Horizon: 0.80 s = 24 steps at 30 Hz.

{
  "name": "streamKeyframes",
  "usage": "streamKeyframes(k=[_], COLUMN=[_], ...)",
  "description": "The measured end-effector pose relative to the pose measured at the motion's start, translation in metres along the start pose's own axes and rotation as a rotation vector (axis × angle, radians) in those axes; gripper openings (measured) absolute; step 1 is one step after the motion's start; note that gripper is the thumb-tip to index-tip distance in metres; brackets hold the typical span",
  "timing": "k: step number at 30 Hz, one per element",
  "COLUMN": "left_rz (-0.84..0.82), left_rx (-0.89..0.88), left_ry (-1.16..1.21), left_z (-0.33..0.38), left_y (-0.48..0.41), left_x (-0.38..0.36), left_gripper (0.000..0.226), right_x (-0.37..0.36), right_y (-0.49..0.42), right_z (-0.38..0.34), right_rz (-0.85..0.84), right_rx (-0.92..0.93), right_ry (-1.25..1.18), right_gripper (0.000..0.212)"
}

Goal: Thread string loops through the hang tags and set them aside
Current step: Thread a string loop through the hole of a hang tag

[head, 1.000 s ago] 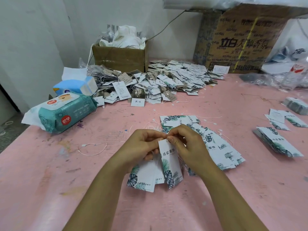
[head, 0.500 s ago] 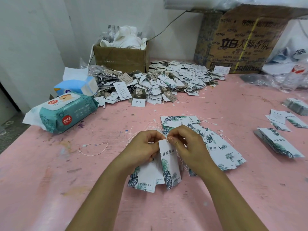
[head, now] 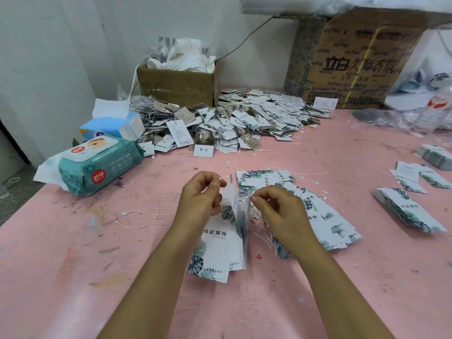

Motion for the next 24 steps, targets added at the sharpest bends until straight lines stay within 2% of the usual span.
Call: streamKeyframes(k=[4,14,18,20,24], left_rz=[-0.004,0.03,0.02,0.017,0.032], left_rx=[0.102,0.29,0.287,0.281,0.201], left_ry=[0.269,0.791,0.824,0.788,0.653], left_z=[-0.002,-0.005,-0.005,-0.006,-0.006], left_y=[-0.001,-0.002,-0.003,-0.004,-0.006], left_x=[0.0,0.003,0.005,0.006,0.009], left_gripper=[0.022,0.023,0.022,0.022,0.015], right_x=[0.002,0.01,0.012,0.012,0.014], right_y=[0.0,0.0,-0.001,-0.002,-0.001], right_z=[0.004,0.012,0.012,0.013,0.014], right_rz=[0.025,0.111,0.134,0.135,0.166], right_rx=[-0.053,-0.152,-0.15,-0.159,-0.151], right_ry=[-0.022,-0.093,-0.077,-0.069,-0.097], right_gripper=[0.024,0.02,0.019,0.016,0.023])
Point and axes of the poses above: each hand's wrist, its own y-axis away from the middle knuckle, its own x-axis out of the back of the hand, z = x × y, the point moved 6 cm from there along -y, towards the middle knuckle, and after that the axes turned 6 degrees about -y, right-handed, at the moved point
